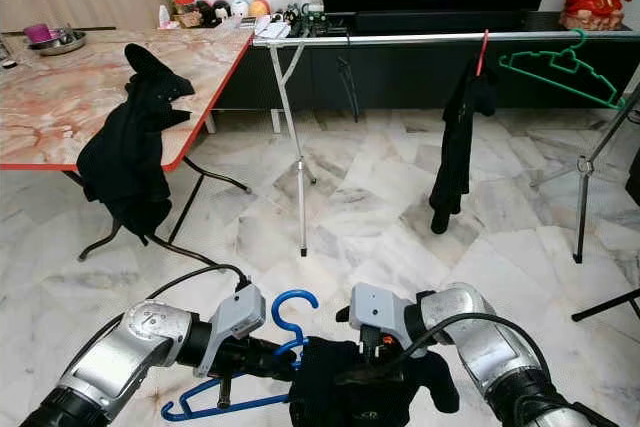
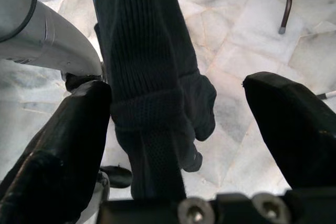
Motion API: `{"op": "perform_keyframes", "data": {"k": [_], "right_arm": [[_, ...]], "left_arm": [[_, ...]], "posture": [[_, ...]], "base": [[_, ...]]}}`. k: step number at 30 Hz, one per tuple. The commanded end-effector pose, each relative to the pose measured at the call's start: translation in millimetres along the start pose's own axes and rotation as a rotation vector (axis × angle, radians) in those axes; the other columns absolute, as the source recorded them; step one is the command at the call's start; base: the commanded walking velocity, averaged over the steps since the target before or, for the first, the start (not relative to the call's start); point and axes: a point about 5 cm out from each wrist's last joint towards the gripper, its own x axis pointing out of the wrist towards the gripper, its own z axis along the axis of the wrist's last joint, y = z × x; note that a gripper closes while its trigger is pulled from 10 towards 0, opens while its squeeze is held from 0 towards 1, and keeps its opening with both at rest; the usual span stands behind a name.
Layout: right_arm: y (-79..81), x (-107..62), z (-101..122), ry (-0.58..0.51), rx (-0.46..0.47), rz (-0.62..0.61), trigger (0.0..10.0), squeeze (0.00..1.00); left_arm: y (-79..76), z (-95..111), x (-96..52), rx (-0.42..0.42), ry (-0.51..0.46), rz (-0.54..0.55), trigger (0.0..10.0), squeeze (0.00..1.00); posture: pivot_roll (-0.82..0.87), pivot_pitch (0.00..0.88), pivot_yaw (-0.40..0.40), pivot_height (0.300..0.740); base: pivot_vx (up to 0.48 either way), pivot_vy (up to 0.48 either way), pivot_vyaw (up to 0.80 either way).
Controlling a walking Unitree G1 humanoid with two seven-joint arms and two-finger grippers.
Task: Hang hanger
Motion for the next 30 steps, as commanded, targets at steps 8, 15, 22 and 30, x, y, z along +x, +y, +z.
{"op": "perform_keyframes", "data": {"k": [8, 15, 22, 30], "right_arm": [[8.7, 6.8, -1.2, -0.057, 0.031, 0.055, 0.0, 0.00], [12.7, 7.4, -5.9, -0.052, 0.050, 0.080, 0.0, 0.00], [13.4, 8.3, -6.8, -0.057, 0.058, 0.086, 0.0, 0.00], [17.3, 12.1, -7.2, -0.062, 0.065, 0.111, 0.0, 0.00]], "left_arm": [[0.1, 9.0, -0.2, 0.046, -0.014, -0.012, 10.0, 0.00], [2.2, 11.4, 2.7, 0.057, -0.015, -0.010, 10.0, 0.00], [3.3, 13.1, 3.7, 0.069, -0.018, -0.003, 10.0, 0.00], [3.7, 15.2, 4.4, 0.092, -0.012, -0.012, 10.0, 0.00]], "posture": [[0.01, 0.068, 0.038, 0.740], [0.01, 0.048, 0.033, 0.740], [0.01, 0.034, 0.030, 0.740], [0.01, 0.031, 0.032, 0.740]], "base": [[0.000, 0.000, 0.00], [0.000, 0.000, 0.00], [0.000, 0.000, 0.00], [0.000, 0.000, 0.00]]}}
